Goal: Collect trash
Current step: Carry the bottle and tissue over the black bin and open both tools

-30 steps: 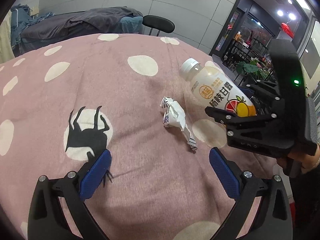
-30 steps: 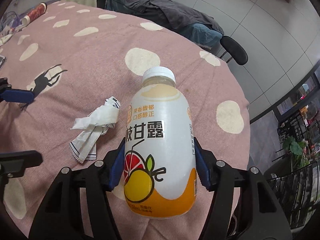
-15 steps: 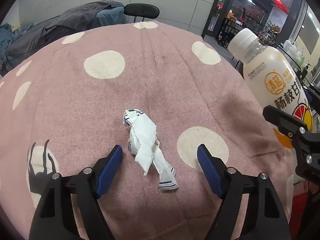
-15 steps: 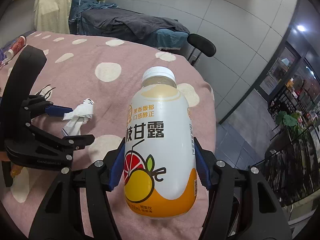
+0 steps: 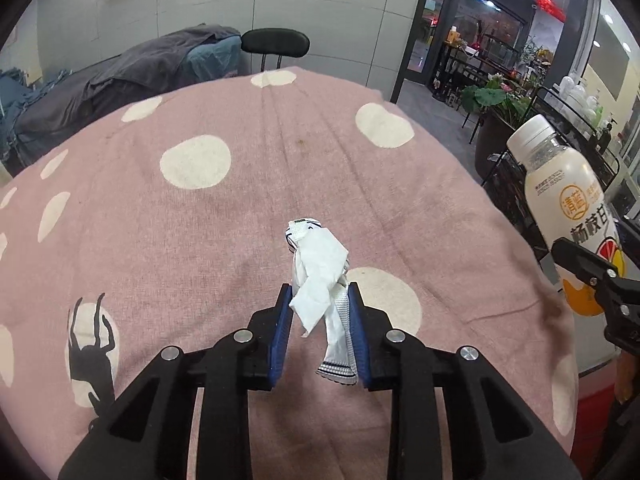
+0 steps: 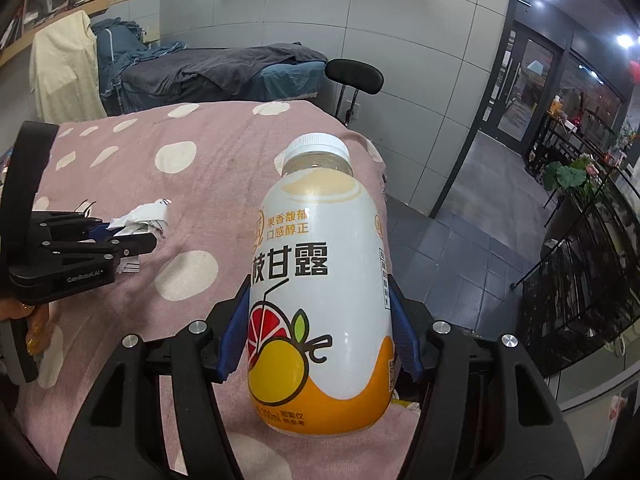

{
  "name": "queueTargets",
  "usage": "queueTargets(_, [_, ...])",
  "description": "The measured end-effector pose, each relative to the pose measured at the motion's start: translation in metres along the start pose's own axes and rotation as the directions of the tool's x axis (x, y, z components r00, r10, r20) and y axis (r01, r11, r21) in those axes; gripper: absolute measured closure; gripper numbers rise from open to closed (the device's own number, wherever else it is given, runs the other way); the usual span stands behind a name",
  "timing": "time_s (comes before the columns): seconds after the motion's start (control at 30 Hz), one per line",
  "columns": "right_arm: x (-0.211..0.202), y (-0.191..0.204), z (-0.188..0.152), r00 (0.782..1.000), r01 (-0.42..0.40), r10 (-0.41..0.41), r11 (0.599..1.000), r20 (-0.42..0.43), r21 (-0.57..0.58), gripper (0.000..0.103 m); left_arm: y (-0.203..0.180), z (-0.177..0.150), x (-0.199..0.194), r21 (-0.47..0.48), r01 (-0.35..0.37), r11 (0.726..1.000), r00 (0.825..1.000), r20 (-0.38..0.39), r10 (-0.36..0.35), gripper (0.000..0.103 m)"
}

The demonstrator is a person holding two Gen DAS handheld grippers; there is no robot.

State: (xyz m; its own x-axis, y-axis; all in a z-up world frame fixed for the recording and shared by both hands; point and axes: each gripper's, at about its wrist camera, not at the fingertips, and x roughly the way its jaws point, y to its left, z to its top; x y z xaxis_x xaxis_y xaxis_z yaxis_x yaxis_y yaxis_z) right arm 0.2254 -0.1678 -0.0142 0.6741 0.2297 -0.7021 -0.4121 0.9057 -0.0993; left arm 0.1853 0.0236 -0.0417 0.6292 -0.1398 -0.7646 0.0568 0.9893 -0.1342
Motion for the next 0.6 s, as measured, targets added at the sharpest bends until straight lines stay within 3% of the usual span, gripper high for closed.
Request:
queueTargets(0.23, [-0.015, -0.028, -0.024, 1.0, 0.014, -0.015, 0.996, 0.007, 0.092, 0.041, -0.032, -0.004, -0.038, 0.033, 0.072, 0.997, 0.994, 0.086, -0.074, 0.076])
queueTargets(0.6, [-0.039, -0.087, -0.081, 0.996, 0.086, -0.086, 0.964, -0.014, 0.25, 0.041, -0.094, 0.001, -0.045, 0.119, 0.188, 0.975, 0.972, 0.118, -0.202, 0.076])
